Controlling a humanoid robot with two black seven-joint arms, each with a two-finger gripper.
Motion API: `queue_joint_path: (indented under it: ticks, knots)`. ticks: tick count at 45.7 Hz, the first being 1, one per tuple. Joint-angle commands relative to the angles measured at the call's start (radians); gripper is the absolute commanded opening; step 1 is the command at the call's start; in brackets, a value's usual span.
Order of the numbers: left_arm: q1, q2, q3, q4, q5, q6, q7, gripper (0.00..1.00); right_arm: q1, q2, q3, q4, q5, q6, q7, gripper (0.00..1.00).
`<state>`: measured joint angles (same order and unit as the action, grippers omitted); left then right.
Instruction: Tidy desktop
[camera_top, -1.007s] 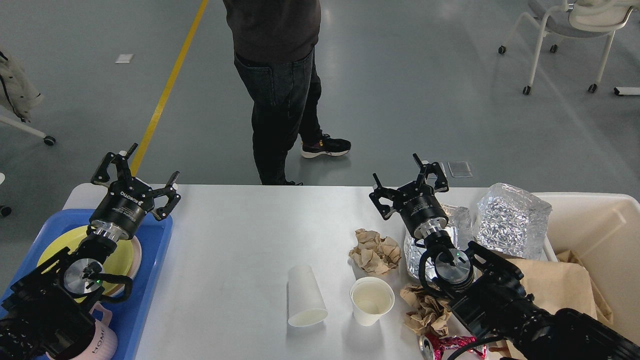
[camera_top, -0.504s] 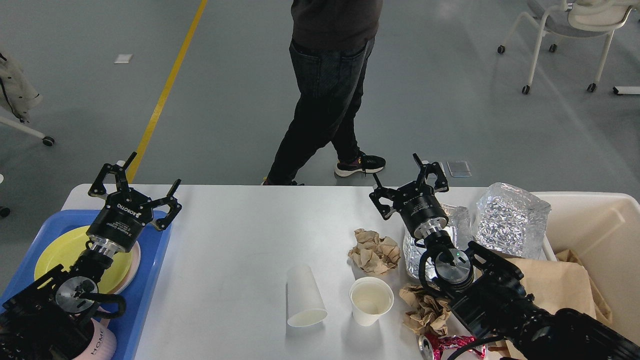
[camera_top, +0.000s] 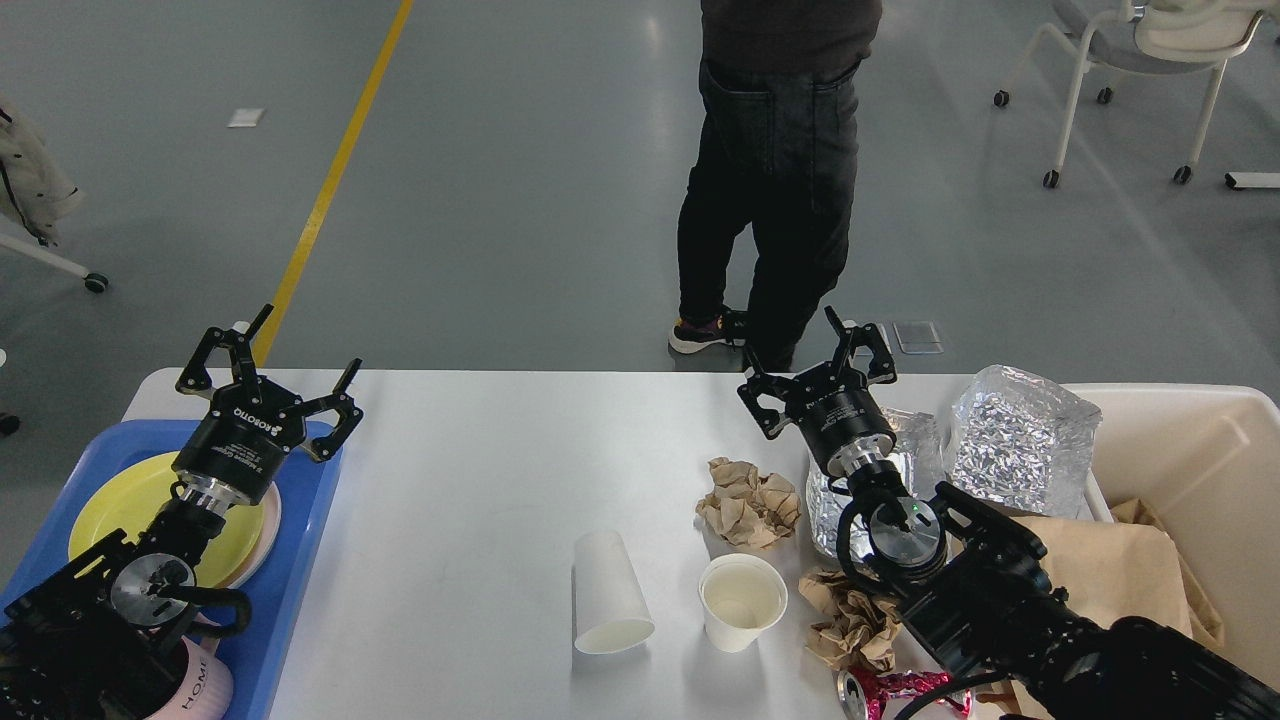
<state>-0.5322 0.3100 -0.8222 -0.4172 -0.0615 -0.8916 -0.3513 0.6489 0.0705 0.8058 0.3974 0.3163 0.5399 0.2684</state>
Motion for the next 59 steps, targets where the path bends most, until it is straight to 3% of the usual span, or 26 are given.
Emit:
queue_joint_path:
  ticks: [1,21,28,37,59]
  knots:
    - [0.0,0.0,0.0,0.0,-0.001,0.0,0.0,1.0,0.0,0.0,0.001,0.0,0.0,0.0,0.0,1.0]
    - [0.0,0.0,0.0,0.0,0.0,0.0,0.0,1.0,0.024,0.008,0.013,0.009,0.0,-0.001,-0.002,1.0]
    - [0.0,0.0,0.0,0.0,0.0,0.0,0.0,1.0,0.222,-0.018,-0.002,0.009,0.0,0.0,-0.011,1.0]
    - [0.0,0.0,0.0,0.0,-0.001,0.0,0.0,1.0,0.428,-0.149,0.015,0.02,0.003,0.002,-0.02,1.0]
    - [0.0,0.0,0.0,0.0,0.0,0.0,0.0,1.0,0.411,-0.144,0.118,-0.009,0.01,-0.017,-0.011,1.0]
